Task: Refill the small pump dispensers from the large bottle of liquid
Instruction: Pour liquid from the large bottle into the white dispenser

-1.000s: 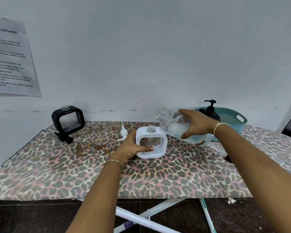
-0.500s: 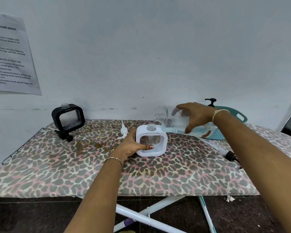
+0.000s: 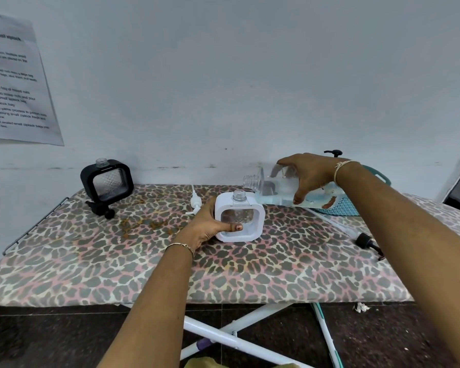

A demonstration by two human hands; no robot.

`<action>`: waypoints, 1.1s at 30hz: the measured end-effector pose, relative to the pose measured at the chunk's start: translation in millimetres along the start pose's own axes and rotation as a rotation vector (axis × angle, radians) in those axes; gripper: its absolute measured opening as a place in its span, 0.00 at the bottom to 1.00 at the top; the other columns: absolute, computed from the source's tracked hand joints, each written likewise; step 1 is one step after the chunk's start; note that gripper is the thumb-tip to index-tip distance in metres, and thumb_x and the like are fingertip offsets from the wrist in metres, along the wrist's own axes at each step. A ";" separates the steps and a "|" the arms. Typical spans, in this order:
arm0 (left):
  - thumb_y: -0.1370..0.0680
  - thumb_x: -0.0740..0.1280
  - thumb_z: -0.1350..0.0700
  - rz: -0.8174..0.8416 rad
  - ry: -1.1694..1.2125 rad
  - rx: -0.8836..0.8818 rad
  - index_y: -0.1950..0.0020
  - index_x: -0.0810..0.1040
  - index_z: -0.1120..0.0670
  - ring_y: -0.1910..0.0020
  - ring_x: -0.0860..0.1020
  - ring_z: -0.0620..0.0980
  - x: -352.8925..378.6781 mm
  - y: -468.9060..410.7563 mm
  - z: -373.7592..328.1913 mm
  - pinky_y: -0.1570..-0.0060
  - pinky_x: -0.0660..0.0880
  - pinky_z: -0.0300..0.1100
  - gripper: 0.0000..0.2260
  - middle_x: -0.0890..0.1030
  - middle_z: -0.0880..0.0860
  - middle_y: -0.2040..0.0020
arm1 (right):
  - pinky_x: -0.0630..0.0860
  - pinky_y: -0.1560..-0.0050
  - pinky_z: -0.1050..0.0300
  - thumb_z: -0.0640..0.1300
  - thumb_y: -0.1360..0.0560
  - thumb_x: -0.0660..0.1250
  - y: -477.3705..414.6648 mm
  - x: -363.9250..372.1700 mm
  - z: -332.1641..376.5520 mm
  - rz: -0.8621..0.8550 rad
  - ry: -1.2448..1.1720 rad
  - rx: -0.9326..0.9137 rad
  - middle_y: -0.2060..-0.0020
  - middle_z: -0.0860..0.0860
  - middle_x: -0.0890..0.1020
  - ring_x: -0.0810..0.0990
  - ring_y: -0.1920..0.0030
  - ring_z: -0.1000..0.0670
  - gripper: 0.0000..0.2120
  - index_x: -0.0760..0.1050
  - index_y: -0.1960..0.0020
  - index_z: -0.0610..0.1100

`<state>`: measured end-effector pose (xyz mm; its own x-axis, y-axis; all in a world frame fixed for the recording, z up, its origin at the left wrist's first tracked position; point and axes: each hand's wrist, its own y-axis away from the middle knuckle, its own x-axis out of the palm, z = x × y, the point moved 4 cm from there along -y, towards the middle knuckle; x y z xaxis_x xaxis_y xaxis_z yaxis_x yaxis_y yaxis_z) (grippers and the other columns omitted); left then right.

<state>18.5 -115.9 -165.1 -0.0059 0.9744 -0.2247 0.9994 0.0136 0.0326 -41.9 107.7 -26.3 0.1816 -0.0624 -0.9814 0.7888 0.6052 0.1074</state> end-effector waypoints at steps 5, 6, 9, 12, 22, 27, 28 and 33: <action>0.41 0.82 0.58 0.004 -0.011 -0.011 0.32 0.70 0.49 0.42 0.77 0.47 -1.4 -1.4 1.9 0.39 0.73 0.45 0.40 0.80 0.48 0.41 | 0.69 0.48 0.58 0.46 0.41 0.82 -1.0 -1.7 2.0 0.013 0.034 0.005 0.47 0.51 0.75 0.74 0.48 0.50 0.38 0.71 0.35 0.54; 0.41 0.82 0.58 0.005 -0.018 -0.013 0.32 0.70 0.48 0.41 0.77 0.47 -1.5 -1.6 2.5 0.38 0.73 0.46 0.40 0.80 0.48 0.41 | 0.69 0.48 0.58 0.46 0.41 0.81 -1.0 -2.3 2.5 0.018 0.039 0.010 0.47 0.51 0.75 0.74 0.49 0.50 0.38 0.70 0.35 0.54; 0.42 0.83 0.57 0.006 -0.018 -0.015 0.32 0.70 0.48 0.41 0.77 0.47 -1.9 -2.4 3.3 0.38 0.73 0.46 0.41 0.80 0.48 0.41 | 0.71 0.47 0.57 0.45 0.41 0.81 -0.5 -4.5 5.8 0.040 0.053 0.018 0.47 0.50 0.75 0.74 0.48 0.49 0.38 0.70 0.34 0.54; 0.41 0.82 0.57 0.011 -0.019 -0.014 0.32 0.70 0.49 0.41 0.77 0.47 -1.5 -2.1 2.7 0.38 0.73 0.45 0.40 0.80 0.48 0.41 | 0.73 0.44 0.53 0.46 0.41 0.82 -0.2 -6.6 9.2 0.055 0.068 0.030 0.45 0.50 0.75 0.75 0.46 0.48 0.39 0.70 0.33 0.53; 0.40 0.81 0.60 0.019 0.010 0.002 0.32 0.70 0.49 0.43 0.78 0.46 -0.1 -0.2 0.9 0.42 0.75 0.42 0.39 0.80 0.48 0.42 | 0.71 0.37 0.51 0.45 0.39 0.82 2.3 -12.1 14.5 0.078 0.118 0.095 0.37 0.47 0.73 0.74 0.40 0.45 0.44 0.65 0.28 0.47; 0.40 0.82 0.60 0.020 0.021 -0.004 0.32 0.70 0.49 0.42 0.77 0.46 -0.4 -0.4 1.8 0.42 0.74 0.42 0.39 0.80 0.48 0.42 | 0.72 0.37 0.49 0.46 0.40 0.82 1.8 -13.0 16.6 0.093 0.129 0.099 0.38 0.47 0.74 0.74 0.41 0.46 0.43 0.66 0.29 0.49; 0.40 0.82 0.59 0.018 0.018 -0.007 0.32 0.70 0.49 0.42 0.77 0.46 -0.5 -0.3 1.8 0.41 0.74 0.42 0.40 0.80 0.48 0.41 | 0.73 0.38 0.49 0.46 0.41 0.82 1.9 -13.1 16.7 0.094 0.128 0.098 0.39 0.47 0.74 0.74 0.41 0.46 0.43 0.67 0.30 0.49; 0.39 0.81 0.60 0.018 0.013 -0.008 0.31 0.69 0.50 0.42 0.77 0.47 -0.4 -0.8 1.8 0.39 0.74 0.45 0.39 0.79 0.49 0.40 | 0.73 0.39 0.50 0.46 0.41 0.82 3.4 -13.6 18.2 0.091 0.120 0.095 0.41 0.47 0.75 0.75 0.42 0.46 0.43 0.67 0.30 0.49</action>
<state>17.8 -116.7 -166.8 0.0111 0.9773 -0.2114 0.9990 -0.0018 0.0444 -30.9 96.2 -9.8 0.1883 0.0878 -0.9782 0.8253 0.5258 0.2061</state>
